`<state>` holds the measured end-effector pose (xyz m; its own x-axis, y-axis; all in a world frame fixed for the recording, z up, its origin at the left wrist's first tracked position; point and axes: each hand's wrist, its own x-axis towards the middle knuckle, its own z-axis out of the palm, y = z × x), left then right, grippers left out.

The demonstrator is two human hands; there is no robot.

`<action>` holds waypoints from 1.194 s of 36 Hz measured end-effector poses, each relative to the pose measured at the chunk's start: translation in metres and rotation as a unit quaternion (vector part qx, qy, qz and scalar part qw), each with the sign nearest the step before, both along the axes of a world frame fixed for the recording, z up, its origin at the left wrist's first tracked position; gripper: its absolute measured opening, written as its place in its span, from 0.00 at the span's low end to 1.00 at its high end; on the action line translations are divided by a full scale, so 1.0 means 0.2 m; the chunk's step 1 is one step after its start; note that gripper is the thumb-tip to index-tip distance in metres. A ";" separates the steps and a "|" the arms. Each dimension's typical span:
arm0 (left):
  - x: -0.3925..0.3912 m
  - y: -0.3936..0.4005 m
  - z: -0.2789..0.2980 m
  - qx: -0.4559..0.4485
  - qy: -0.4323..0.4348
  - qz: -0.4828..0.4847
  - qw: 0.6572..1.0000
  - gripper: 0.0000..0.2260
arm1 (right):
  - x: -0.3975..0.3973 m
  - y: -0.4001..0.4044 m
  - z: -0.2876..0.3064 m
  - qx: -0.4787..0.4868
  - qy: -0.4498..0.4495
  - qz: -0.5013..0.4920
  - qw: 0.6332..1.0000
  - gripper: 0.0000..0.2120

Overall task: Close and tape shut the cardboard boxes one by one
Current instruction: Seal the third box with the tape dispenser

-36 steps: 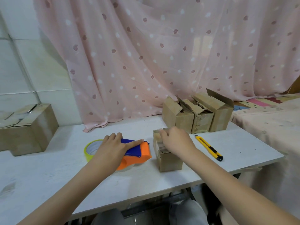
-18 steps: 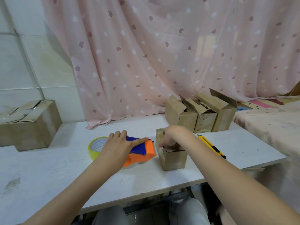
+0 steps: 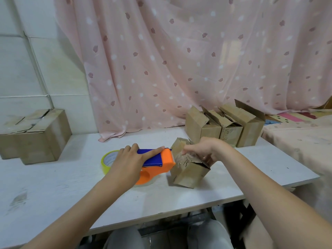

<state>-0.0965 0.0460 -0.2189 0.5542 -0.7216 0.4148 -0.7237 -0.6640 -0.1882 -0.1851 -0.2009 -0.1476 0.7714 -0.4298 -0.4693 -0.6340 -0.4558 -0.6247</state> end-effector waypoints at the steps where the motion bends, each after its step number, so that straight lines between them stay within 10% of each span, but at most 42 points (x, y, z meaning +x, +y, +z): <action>1: 0.00 0.00 0.00 0.003 0.007 -0.003 1.000 0.52 | 0.00 -0.02 -0.01 0.009 -0.005 -0.007 1.000 0.19; 26: -0.03 -0.13 0.04 0.063 0.022 0.008 0.998 0.46 | -0.11 -0.19 -0.15 0.176 -0.054 -0.031 0.982 0.15; 34: -0.05 -0.16 0.08 0.072 -0.019 -0.001 0.997 0.45 | -0.12 -0.22 -0.17 -0.038 -0.095 -0.014 0.995 0.35; 43: -0.07 -0.26 0.07 0.066 -0.029 -0.002 0.997 0.43 | -0.18 -0.11 -0.29 -0.305 -0.185 0.093 0.930 0.23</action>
